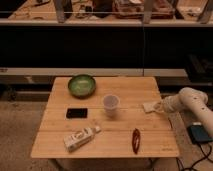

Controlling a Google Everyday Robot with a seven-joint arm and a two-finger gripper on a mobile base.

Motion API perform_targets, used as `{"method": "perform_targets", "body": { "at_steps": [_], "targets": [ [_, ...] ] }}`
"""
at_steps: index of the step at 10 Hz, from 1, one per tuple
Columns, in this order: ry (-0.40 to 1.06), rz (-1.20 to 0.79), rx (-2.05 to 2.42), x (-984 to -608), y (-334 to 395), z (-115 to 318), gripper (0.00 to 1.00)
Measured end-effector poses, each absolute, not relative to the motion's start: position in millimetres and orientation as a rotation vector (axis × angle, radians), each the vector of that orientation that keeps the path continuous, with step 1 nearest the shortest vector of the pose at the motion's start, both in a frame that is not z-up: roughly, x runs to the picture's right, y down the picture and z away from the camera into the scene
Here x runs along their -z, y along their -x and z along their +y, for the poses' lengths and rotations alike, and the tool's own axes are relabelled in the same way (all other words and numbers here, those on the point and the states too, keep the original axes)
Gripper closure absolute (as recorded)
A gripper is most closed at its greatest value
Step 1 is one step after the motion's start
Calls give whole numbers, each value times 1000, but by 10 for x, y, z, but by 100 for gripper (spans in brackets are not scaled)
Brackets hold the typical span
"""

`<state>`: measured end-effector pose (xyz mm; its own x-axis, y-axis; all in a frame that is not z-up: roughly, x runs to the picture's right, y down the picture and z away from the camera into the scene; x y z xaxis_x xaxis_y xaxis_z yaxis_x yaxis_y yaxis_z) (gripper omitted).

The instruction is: Wipe the white sponge on the table

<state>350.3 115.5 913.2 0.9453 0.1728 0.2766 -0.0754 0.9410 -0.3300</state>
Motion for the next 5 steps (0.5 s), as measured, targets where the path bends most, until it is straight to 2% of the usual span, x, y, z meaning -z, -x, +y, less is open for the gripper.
{"method": "perform_targets", "body": {
  "at_steps": [5],
  "targets": [
    [272,-321,-114,-9428,-3249,745,100]
  ]
}}
